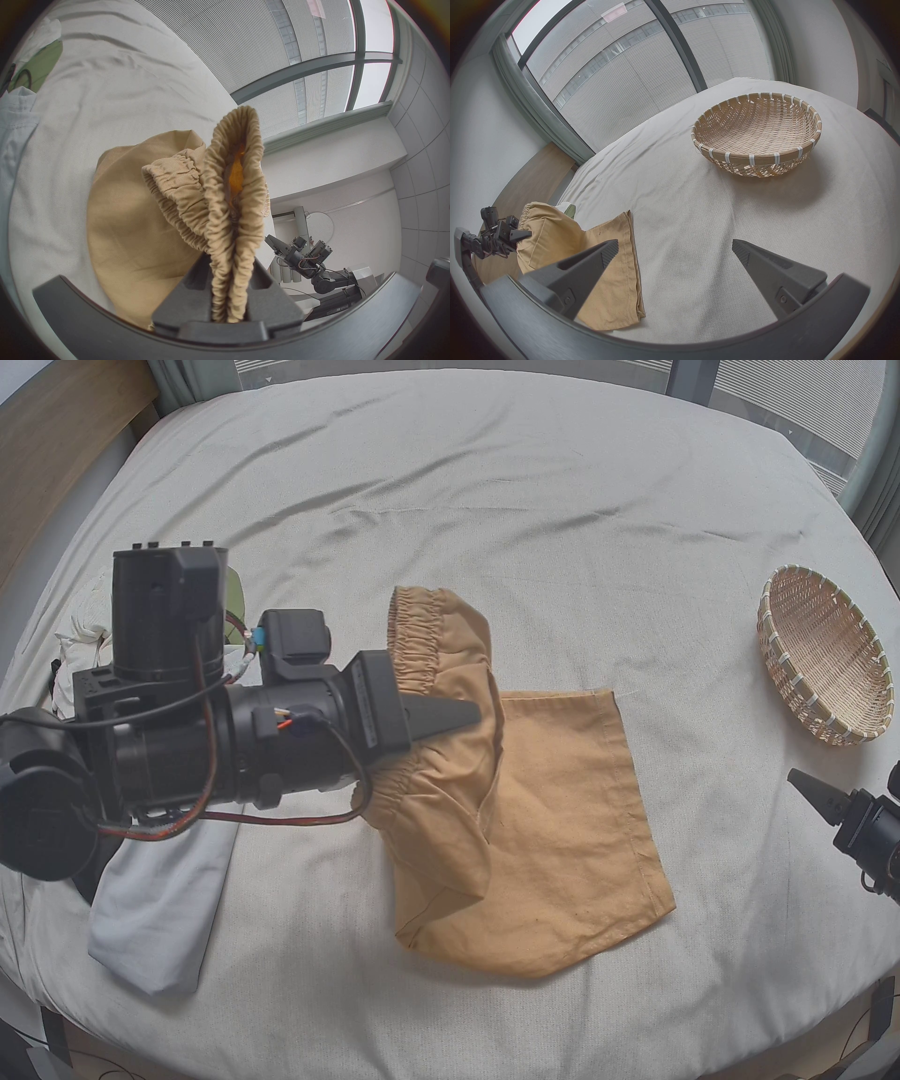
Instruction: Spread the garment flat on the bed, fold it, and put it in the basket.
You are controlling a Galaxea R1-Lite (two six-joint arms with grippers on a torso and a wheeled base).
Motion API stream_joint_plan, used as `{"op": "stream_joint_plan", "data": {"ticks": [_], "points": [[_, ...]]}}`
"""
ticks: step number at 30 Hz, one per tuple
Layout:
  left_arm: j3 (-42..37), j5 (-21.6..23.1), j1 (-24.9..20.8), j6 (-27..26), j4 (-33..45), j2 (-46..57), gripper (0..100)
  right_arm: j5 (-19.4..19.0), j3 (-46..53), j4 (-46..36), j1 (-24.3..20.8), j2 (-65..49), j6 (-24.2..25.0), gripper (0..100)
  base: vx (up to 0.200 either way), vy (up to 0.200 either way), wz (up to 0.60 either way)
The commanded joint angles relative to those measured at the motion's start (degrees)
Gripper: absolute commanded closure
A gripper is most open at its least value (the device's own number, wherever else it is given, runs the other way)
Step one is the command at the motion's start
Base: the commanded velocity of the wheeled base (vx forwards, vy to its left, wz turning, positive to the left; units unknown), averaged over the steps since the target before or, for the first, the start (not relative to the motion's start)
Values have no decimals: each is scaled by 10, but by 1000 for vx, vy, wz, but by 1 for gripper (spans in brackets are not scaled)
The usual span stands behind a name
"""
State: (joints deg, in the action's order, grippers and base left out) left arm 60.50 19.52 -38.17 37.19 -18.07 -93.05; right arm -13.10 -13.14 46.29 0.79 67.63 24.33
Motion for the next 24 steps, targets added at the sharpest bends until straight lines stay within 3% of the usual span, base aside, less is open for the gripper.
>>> {"op": "stream_joint_plan", "data": {"ticks": [1, 24], "points": [[8, 1, -13, 1, -4, -30, 100, 0, 0, 0, -1, 2, 0, 0, 0, 0, 0], [19, -3, -55, 20, -40, -94, 100, -1, 19, 2, -1, 2, 2, 0, 0, 0, 0]]}}
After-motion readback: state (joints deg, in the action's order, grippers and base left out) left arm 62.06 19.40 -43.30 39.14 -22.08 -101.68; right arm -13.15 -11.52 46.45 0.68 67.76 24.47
